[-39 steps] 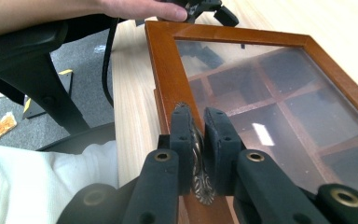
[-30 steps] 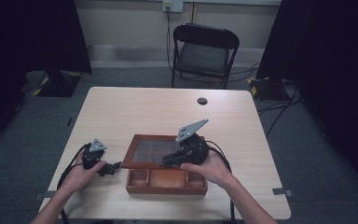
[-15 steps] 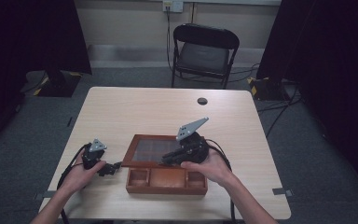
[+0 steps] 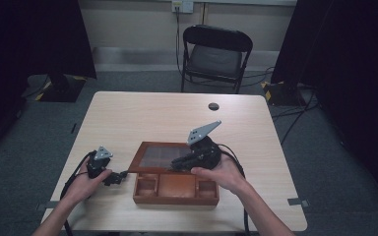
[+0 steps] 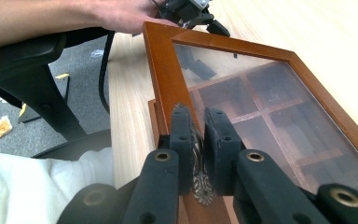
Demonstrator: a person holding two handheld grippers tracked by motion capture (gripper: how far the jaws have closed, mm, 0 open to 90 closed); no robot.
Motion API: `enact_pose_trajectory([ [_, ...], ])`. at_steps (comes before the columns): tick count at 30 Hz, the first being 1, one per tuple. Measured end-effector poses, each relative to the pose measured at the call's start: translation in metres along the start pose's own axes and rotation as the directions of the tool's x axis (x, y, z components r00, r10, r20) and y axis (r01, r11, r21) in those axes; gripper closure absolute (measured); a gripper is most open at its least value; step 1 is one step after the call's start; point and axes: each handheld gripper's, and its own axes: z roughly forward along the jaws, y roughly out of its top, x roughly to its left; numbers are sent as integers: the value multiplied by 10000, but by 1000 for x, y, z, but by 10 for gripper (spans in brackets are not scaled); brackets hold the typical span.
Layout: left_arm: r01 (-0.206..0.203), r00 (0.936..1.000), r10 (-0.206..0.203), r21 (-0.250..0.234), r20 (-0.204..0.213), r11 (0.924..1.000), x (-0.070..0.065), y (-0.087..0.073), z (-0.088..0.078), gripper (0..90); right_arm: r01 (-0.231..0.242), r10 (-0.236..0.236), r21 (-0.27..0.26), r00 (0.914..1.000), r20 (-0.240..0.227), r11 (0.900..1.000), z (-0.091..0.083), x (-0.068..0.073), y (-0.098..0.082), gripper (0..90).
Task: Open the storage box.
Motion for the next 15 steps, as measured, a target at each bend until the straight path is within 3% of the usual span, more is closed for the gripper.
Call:
enact_pose_trajectory([
  [15,80,10000,-80,-61,2,9999,0,0,0,0,35,-35,-36,9999,141,10000,-5,-2,7,828],
])
